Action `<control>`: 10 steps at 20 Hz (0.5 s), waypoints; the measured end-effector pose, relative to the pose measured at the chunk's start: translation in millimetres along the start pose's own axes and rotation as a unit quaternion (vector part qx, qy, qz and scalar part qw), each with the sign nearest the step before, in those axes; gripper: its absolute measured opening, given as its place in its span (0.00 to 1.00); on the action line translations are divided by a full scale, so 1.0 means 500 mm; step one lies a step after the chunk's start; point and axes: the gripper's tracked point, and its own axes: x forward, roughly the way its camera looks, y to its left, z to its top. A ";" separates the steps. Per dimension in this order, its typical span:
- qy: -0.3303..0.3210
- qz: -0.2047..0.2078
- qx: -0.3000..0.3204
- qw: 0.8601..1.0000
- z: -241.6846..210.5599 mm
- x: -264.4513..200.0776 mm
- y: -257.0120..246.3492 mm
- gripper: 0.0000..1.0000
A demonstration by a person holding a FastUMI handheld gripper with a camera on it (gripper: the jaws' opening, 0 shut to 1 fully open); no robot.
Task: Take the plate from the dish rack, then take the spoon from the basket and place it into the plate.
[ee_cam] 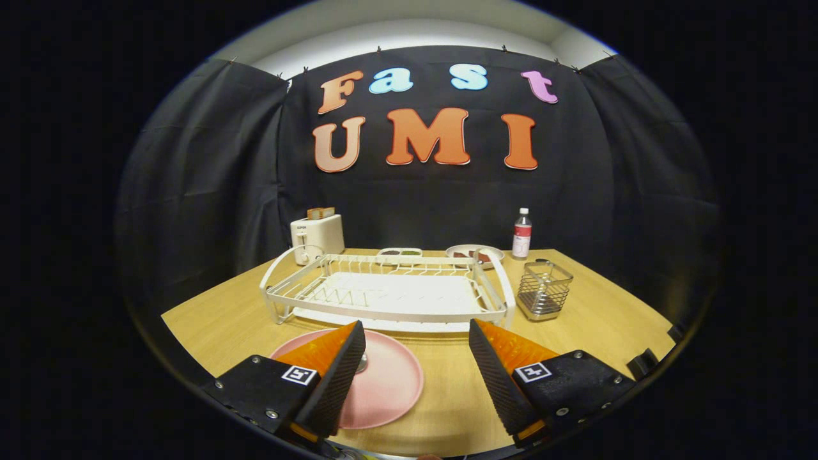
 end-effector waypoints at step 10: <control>-0.039 -0.045 -0.024 0.998 0.089 0.010 -0.197 0.97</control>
